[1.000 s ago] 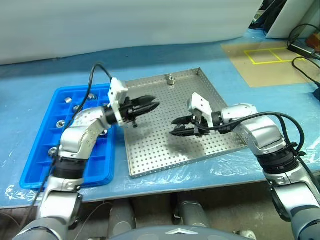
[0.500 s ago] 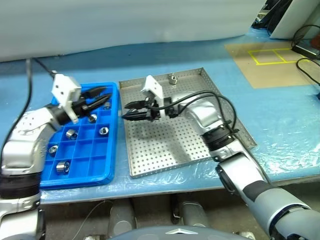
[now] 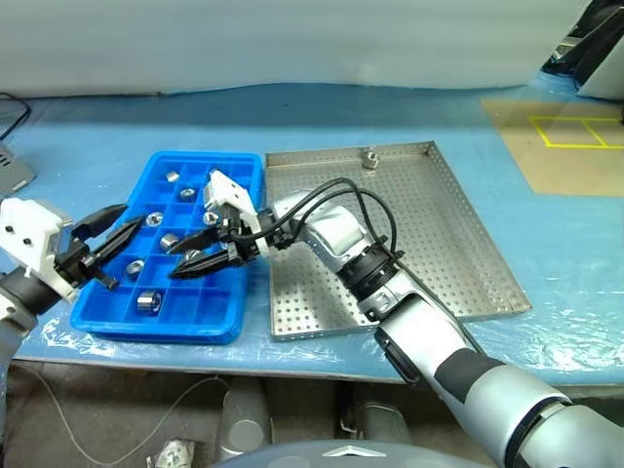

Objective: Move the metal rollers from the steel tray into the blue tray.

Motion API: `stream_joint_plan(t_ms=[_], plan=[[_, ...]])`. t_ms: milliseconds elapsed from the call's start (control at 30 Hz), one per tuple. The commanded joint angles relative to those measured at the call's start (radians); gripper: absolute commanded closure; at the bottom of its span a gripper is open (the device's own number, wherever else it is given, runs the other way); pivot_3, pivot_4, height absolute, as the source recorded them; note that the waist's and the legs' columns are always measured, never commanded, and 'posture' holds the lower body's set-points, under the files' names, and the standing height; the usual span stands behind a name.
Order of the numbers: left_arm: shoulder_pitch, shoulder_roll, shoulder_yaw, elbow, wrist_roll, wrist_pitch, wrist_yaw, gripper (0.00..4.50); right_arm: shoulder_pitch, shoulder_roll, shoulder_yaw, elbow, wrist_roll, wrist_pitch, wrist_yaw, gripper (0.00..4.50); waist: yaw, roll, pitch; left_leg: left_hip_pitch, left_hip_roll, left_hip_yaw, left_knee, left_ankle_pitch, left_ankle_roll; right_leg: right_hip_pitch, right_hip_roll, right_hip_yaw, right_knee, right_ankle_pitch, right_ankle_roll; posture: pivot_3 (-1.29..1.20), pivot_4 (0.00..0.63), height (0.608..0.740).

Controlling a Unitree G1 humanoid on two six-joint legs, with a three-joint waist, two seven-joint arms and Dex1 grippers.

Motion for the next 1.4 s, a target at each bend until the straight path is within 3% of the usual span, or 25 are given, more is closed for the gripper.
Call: stream_joint_plan(t_ms=[33, 333, 733, 767, 833, 967, 1233, 1400], plan=[[0.03, -0.013, 0.044, -0.081, -0.024, 0.004, 0.041, 3.06, -0.007, 0.038, 0.012, 0.039, -0.021, -0.039, -0.007, 2.84, 0.019, 0.0, 0.0, 0.0, 0.0, 0.0, 0.0, 0.0, 0.0, 0.0, 0.0, 0.0, 0.0, 0.0, 0.0, 0.54, 0.15, 0.74], [0.092, -0.038, 0.038, -0.152, -0.054, 0.014, 0.099, 3.06, 0.022, 0.046, 0.046, 0.165, -0.099, -0.141, -0.03, 2.84, 0.05, 0.0, 0.0, -0.001, 0.0, 0.0, -0.002, 0.0, -0.001, -0.001, 0.0, 0.001, 0.0, -0.001, 0.001, 0.54, 0.15, 0.74], [-0.054, 0.04, -0.07, -0.038, -0.041, 0.011, 0.072, 3.06, 0.066, 0.043, 0.065, 0.134, -0.094, -0.006, -0.028, 2.84, 0.043, -0.001, 0.0, 0.0, 0.0, 0.0, -0.002, 0.001, -0.002, -0.002, 0.001, 0.002, 0.001, -0.001, 0.001, 0.46, 0.15, 0.74], [-0.065, 0.042, -0.081, -0.03, -0.038, 0.009, 0.071, 3.08, 0.067, 0.041, 0.06, 0.138, -0.092, -0.006, -0.026, 2.29, 0.042, -0.001, 0.0, 0.0, 0.0, 0.0, -0.002, 0.001, -0.002, -0.002, 0.001, 0.002, 0.001, -0.001, 0.001, 0.44, 0.15, 0.74], [-0.084, 0.045, -0.099, -0.016, -0.034, 0.005, 0.069, 3.08, 0.069, 0.037, 0.044, 0.141, -0.083, -0.004, -0.029, 1.84, 0.041, -0.001, 0.0, 0.0, 0.0, 0.0, -0.002, 0.001, -0.002, -0.002, 0.001, 0.002, 0.001, -0.001, 0.001, 0.44, 0.15, 0.74], [-0.118, 0.049, -0.125, 0.011, -0.027, -0.002, 0.06, 3.08, 0.059, 0.028, 0.025, 0.147, -0.09, 0.028, -0.071, 0.51, 0.038, -0.001, 0.0, 0.0, 0.0, 0.0, -0.002, 0.002, -0.003, -0.002, 0.001, 0.002, 0.002, -0.001, 0.001, 0.4, 0.15, 0.74], [-0.235, 0.057, -0.205, 0.094, -0.003, -0.027, 0.033, 3.08, -0.024, -0.048, -0.127, 0.104, -0.042, 0.002, -0.115, 0.51, 0.036, -0.001, 0.0, 0.001, 0.0, 0.0, 0.0, 0.003, -0.005, -0.002, 0.001, 0.002, 0.006, -0.001, 0.001, 0.32, 0.15, 0.74], [-0.283, 0.042, -0.264, 0.139, 0.023, -0.049, 0.025, 3.08, 0.035, -0.27, -0.144, -0.104, -0.022, 0.01, 0.028, 0.51, 0.037, -0.002, -0.001, 0.0, -0.001, 0.0, 0.002, 0.004, -0.007, -0.002, 0.001, 0.002, 0.008, 0.0, 0.001, 0.28, 0.15, 0.74]])
